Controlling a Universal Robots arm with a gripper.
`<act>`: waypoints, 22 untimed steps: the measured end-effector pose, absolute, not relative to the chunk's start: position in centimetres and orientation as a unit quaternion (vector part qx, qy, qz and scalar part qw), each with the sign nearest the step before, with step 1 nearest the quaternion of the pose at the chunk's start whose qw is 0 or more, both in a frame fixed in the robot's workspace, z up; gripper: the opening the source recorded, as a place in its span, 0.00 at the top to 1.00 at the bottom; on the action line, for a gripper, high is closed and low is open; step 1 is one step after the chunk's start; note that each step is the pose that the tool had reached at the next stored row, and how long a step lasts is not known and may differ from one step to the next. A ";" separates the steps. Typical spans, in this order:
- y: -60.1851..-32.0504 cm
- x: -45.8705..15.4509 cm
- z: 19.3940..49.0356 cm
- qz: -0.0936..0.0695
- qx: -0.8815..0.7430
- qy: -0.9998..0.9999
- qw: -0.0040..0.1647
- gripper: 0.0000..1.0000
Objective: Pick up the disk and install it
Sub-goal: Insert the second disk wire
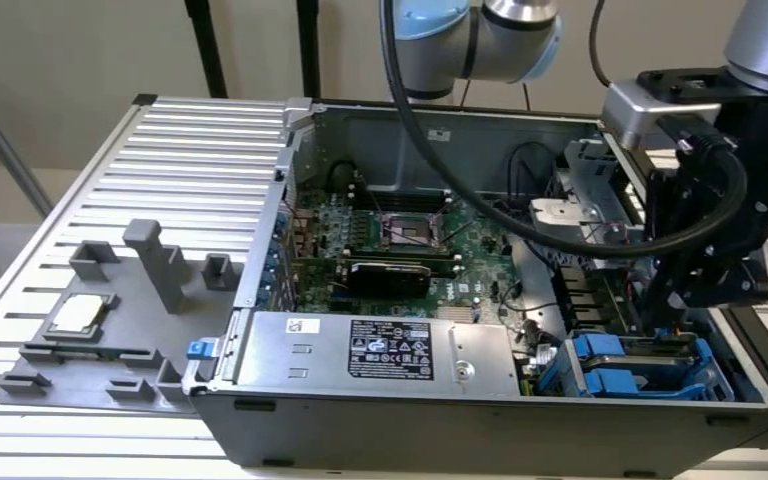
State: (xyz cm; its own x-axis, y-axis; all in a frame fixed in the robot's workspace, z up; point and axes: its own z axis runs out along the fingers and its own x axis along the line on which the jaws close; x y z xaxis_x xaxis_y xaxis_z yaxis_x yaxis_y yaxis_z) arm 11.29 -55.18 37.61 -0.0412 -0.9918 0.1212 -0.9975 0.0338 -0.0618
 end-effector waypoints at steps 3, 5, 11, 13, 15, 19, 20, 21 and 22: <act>-55.8 11.0 37.4 0.064 0.692 -0.719 0.015 1.00; -56.1 11.0 37.2 0.063 0.692 -0.719 0.009 1.00; -56.7 10.9 36.7 0.062 0.691 -0.720 -0.006 1.00; -56.7 10.9 36.5 0.062 0.691 -0.720 -0.011 1.00; -56.7 10.8 36.3 0.063 0.691 -0.720 -0.016 1.00; -56.7 10.8 35.8 0.065 0.690 -0.720 -0.023 1.00; -56.7 10.8 35.6 0.065 0.690 -0.720 -0.025 1.00; -56.7 10.8 35.5 0.065 0.690 -0.720 -0.026 1.00; -56.7 10.7 35.3 0.066 0.690 -0.720 -0.028 1.00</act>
State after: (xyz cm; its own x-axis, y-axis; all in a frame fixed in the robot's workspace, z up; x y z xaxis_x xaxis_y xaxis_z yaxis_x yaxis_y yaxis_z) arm 10.73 -56.68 35.33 -0.0457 -0.9977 0.0509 -0.9904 0.0385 -0.1329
